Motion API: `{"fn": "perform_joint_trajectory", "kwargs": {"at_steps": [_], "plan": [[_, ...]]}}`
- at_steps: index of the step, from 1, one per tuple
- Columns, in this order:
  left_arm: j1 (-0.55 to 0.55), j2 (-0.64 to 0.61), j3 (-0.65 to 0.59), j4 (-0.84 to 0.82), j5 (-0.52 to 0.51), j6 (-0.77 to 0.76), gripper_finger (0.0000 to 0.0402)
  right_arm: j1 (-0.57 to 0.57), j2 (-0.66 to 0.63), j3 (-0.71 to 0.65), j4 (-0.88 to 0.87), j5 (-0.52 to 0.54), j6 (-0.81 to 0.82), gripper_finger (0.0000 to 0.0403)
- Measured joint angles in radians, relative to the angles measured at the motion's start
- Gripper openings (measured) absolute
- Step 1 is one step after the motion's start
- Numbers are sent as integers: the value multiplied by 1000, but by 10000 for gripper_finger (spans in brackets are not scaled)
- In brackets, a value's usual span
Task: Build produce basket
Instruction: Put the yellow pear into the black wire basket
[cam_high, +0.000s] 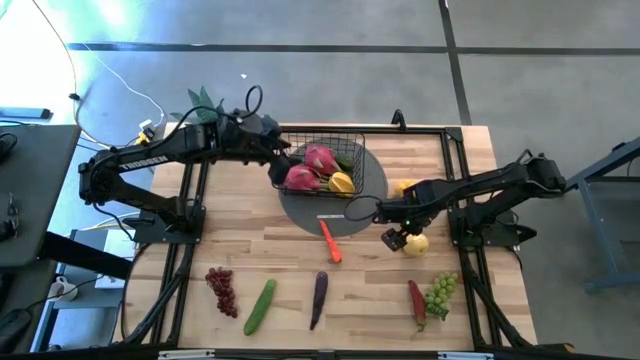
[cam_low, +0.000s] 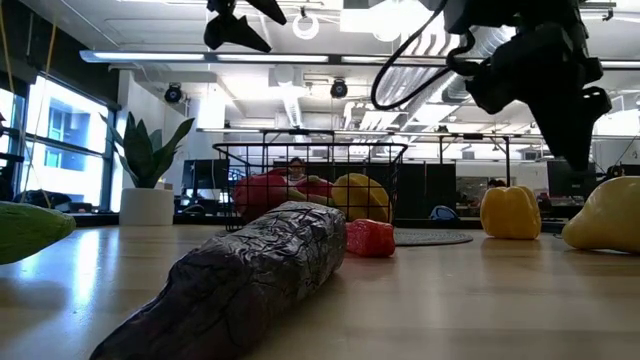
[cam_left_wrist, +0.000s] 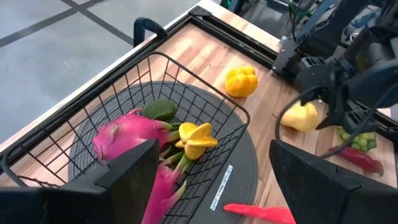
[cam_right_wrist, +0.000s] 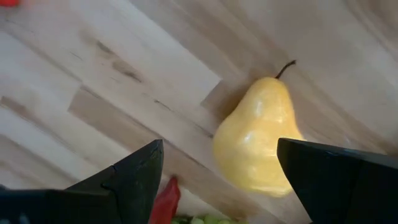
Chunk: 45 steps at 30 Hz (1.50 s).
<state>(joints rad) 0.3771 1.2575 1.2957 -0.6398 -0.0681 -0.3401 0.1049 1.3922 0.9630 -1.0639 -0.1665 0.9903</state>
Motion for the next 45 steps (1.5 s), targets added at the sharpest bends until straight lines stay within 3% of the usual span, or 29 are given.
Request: {"fn": "perform_joint_trajectory", "kwargs": {"at_steps": [10,29,45], "plan": [[-33,0,0,-18,-37,2,294,-20,0,0,-2,60,-83,296],[-33,0,0,-26,-52,2,294,2,1,0,-90,32,-56,296],[-33,0,0,-22,-52,-4,294,88,31,-35,-107,55,26,296]]}}
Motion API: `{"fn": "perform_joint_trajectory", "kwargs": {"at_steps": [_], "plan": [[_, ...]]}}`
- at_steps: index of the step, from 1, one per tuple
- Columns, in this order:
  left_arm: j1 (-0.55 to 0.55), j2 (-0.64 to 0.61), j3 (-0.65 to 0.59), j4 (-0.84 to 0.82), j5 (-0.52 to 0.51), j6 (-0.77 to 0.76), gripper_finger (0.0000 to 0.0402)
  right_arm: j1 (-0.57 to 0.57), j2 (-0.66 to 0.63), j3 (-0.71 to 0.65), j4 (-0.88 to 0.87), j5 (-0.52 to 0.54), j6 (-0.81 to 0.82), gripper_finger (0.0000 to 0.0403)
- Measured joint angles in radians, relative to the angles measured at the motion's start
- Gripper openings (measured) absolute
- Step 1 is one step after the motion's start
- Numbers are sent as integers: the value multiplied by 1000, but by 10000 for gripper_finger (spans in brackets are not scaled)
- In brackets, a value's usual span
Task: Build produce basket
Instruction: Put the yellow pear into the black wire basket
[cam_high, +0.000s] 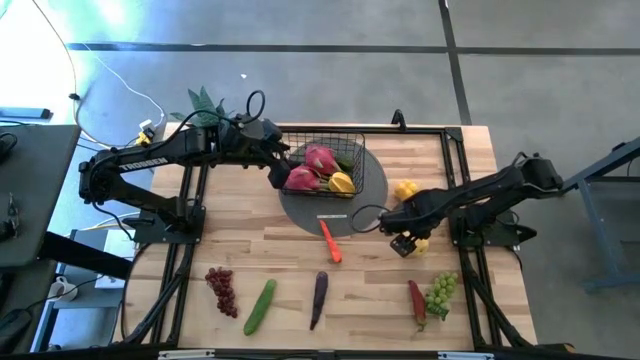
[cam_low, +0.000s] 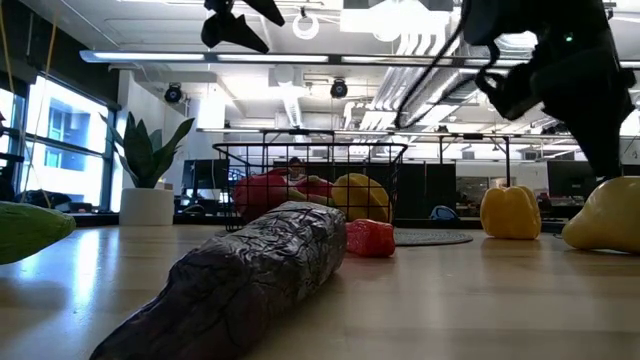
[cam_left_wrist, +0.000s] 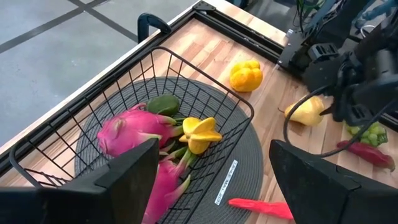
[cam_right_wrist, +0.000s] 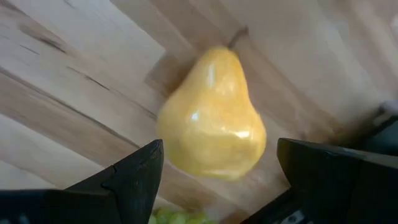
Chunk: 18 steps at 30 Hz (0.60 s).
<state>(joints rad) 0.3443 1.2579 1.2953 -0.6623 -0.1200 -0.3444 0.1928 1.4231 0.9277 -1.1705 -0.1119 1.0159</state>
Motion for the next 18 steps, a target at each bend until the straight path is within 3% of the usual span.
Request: {"fn": "perform_joint_trajectory", "kwargs": {"at_steps": [4,18], "plan": [[0,0,0,1,-1,-4,294,8,0,-47,27,-53,28,296],[0,0,0,1,-16,-20,294,10,-5,-129,101,-68,41,296]]}}
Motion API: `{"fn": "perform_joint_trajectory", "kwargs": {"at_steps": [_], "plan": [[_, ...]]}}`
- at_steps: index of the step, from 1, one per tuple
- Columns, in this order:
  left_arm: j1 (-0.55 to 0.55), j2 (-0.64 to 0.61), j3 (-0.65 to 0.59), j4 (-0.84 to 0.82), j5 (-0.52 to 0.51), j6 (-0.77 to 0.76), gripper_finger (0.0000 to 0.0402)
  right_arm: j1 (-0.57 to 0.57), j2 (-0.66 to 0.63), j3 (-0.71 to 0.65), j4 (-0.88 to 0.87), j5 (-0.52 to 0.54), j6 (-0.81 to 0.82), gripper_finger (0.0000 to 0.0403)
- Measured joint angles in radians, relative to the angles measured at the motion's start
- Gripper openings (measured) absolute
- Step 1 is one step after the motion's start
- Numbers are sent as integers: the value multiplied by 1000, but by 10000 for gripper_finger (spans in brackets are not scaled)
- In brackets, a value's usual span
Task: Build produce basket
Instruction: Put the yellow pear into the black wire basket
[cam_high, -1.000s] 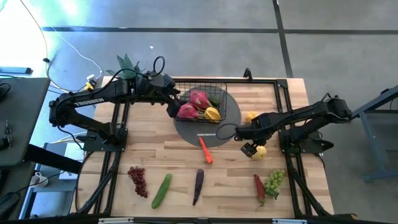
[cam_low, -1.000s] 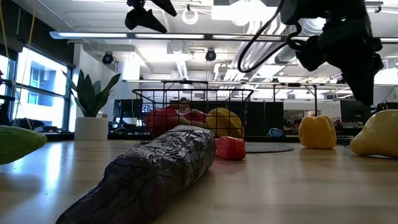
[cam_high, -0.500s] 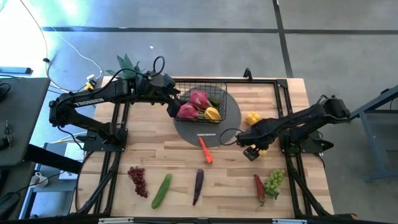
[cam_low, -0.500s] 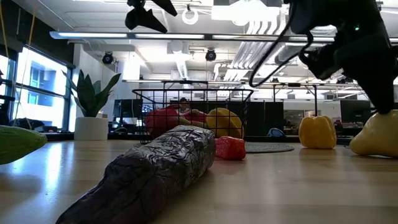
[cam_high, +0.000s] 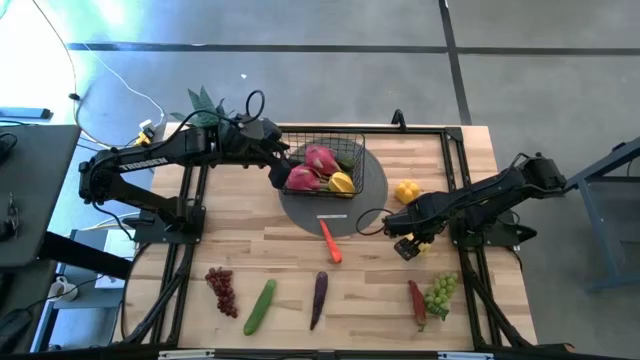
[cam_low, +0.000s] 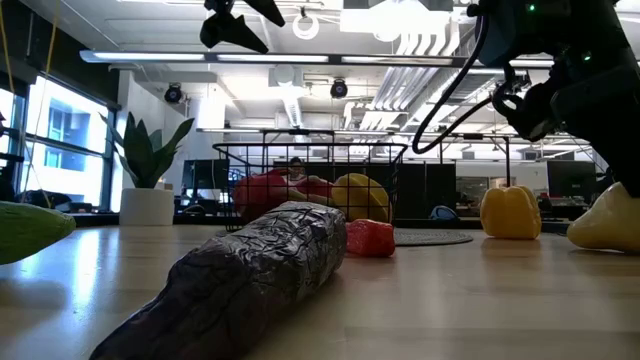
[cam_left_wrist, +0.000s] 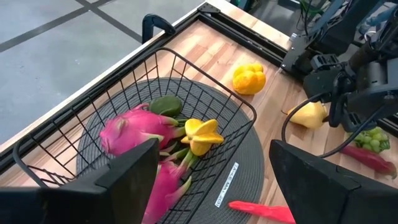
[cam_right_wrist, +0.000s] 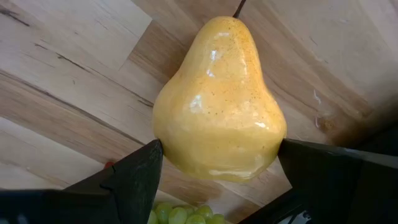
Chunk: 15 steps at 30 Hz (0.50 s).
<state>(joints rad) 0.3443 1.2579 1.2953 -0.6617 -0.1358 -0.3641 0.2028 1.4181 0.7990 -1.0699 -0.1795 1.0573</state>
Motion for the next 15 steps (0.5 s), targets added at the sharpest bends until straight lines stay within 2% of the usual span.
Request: {"fn": "perform_joint_trajectory", "kwargs": {"at_steps": [7,15], "plan": [[0,0,0,0,-3,0,294,-6,-2,-28,23,-49,7,287],[0,0,0,0,-3,0,294,-42,2,-31,24,-69,10,213]]}}
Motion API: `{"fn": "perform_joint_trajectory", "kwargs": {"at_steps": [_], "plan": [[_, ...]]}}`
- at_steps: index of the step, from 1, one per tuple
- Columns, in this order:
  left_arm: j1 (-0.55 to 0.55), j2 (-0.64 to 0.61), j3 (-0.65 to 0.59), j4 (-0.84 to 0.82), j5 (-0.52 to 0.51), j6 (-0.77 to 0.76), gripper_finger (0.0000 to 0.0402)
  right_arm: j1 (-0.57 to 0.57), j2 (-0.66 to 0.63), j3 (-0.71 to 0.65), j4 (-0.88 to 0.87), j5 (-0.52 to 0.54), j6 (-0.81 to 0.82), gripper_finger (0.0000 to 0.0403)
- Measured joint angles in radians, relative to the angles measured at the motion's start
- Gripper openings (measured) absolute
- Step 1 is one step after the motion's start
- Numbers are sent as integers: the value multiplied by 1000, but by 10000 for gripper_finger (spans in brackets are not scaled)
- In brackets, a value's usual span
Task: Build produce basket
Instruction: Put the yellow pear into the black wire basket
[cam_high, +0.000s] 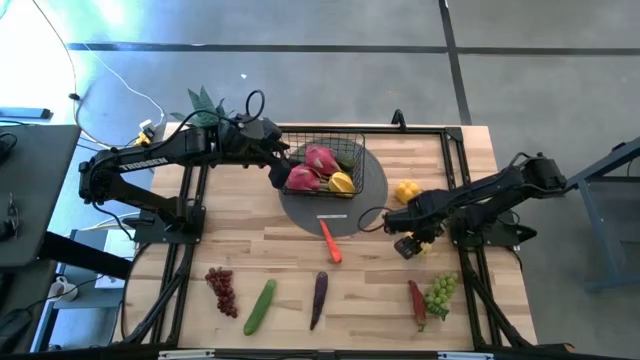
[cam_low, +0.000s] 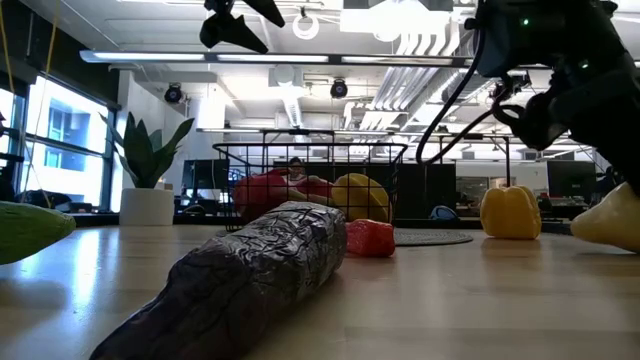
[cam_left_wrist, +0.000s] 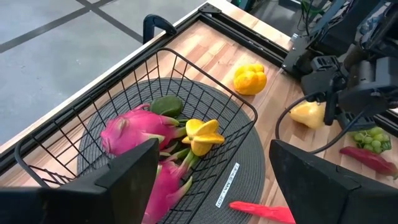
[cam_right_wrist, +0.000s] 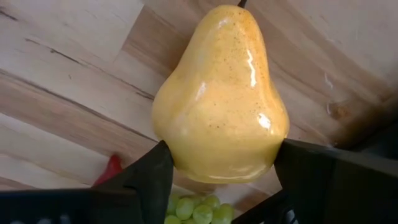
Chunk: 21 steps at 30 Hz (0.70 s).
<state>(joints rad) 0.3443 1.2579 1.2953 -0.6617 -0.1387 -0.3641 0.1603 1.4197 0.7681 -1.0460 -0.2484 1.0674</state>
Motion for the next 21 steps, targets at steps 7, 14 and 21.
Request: {"fn": "perform_joint_trajectory", "kwargs": {"at_steps": [7,14,21], "plan": [[0,0,0,0,0,0,294,-20,2,-2,1,-20,3,200],[0,0,0,0,-3,8,294,-22,-3,10,-9,-17,8,199],[0,0,0,0,-4,9,294,-22,-2,53,-10,20,2,198]]}}
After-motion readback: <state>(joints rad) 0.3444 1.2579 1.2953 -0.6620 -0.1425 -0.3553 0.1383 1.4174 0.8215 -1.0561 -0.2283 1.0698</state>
